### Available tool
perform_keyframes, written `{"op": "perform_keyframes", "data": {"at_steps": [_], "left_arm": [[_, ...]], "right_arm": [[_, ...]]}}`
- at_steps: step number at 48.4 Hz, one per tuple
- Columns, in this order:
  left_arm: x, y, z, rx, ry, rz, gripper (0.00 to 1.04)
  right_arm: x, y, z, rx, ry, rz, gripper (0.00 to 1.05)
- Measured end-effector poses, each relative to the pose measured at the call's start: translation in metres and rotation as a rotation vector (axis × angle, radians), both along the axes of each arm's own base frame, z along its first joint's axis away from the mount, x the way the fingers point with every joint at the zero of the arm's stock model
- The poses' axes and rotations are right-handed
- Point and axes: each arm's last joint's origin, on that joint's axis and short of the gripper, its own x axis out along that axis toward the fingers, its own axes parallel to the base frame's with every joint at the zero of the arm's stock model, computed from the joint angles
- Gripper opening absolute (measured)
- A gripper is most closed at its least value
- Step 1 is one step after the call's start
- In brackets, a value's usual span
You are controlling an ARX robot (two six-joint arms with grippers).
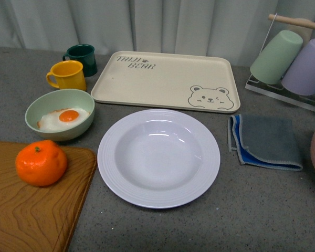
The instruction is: Place orange and plate with both arms
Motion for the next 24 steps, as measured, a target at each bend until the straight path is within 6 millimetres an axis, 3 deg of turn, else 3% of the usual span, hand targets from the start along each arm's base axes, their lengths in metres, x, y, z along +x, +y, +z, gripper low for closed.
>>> {"op": "perform_keyframes", "data": {"at_steps": [24], "left_arm": [[0.0000,0.0000,0.0000,0.000,0.000,0.000,0.98]], "right_arm": [[0.0000,0.0000,0.0000,0.000,0.000,0.000,0.95]]}}
